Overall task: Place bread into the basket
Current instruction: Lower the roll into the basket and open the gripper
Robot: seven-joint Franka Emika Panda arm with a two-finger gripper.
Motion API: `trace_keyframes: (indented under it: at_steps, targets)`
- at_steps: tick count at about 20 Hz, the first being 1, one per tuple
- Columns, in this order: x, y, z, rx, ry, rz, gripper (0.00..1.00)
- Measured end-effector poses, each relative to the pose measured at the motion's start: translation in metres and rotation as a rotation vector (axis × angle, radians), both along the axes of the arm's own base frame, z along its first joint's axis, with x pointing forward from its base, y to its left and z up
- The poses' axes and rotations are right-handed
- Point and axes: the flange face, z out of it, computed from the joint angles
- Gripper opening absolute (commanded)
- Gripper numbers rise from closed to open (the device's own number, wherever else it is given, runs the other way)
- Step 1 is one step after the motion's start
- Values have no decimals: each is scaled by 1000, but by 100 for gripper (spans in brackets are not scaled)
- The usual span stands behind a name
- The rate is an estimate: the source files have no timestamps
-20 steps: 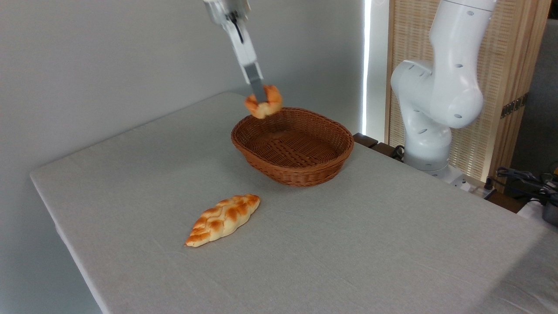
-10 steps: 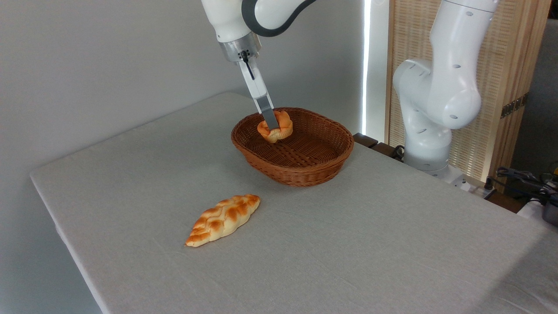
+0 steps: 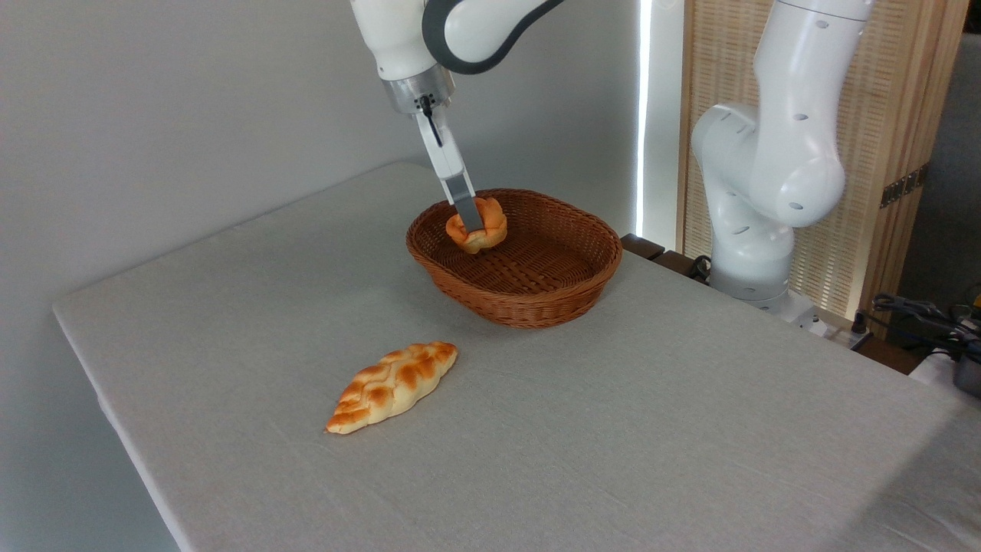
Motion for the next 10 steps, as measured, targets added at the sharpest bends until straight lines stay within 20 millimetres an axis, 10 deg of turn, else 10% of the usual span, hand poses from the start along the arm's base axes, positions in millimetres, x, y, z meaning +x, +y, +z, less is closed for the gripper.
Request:
trace_keyframes:
  at_steps: [10]
  targets:
    - [5, -2, -8, -11, 14, 11, 100]
